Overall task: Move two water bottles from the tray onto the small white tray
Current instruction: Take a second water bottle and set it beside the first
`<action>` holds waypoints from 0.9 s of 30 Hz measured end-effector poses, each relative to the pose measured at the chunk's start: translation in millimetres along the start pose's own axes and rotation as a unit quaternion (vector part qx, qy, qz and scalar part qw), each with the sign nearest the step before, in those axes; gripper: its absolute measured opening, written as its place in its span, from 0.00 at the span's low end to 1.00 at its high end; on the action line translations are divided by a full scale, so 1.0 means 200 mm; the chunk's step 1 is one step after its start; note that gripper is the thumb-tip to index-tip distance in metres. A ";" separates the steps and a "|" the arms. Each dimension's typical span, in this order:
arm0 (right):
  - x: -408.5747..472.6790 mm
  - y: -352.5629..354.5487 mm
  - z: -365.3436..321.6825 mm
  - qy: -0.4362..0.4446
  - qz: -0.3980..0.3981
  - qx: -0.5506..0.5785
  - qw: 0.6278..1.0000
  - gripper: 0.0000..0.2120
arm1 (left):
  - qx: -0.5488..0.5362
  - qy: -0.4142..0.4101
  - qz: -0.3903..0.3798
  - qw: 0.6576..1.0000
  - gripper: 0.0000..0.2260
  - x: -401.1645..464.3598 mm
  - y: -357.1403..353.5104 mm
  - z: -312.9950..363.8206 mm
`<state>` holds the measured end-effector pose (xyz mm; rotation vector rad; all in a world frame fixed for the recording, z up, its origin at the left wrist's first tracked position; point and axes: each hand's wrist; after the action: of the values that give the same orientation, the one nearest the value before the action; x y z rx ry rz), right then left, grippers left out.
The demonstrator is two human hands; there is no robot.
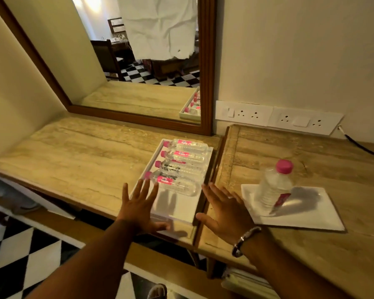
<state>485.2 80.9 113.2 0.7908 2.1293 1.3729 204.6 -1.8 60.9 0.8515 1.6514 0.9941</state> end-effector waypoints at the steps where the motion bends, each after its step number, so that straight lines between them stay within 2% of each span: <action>1: 0.08 -0.04 -0.06 -0.011 0.001 -0.024 1.000 0.38 | 0.003 0.003 -0.012 1.000 0.62 0.01 -0.02 -0.12; 9: 0.67 -0.43 -0.39 -0.110 -0.028 -0.169 0.979 0.46 | -0.041 -0.033 -0.045 0.998 0.62 0.22 -0.30 -0.77; 17: 1.01 -0.54 -0.56 -0.134 -0.061 -0.193 0.970 0.44 | -0.074 -0.126 -0.042 0.988 0.64 0.48 -0.39 -0.85; 27: 1.26 -0.58 -0.59 -0.070 -0.082 -0.265 0.958 0.39 | -0.070 -0.168 -0.049 0.982 0.67 0.63 -0.50 -0.77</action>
<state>201.5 141.7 28.9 0.4662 1.5648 1.6348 15.0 35.6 -51.6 0.7882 1.3079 0.8353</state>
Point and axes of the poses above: each hand's wrist, its own x-axis towards the middle knuckle, its own y-axis out of the back of the hand, z = x × y, and after that the axes turned 6 degrees about -z, right-handed
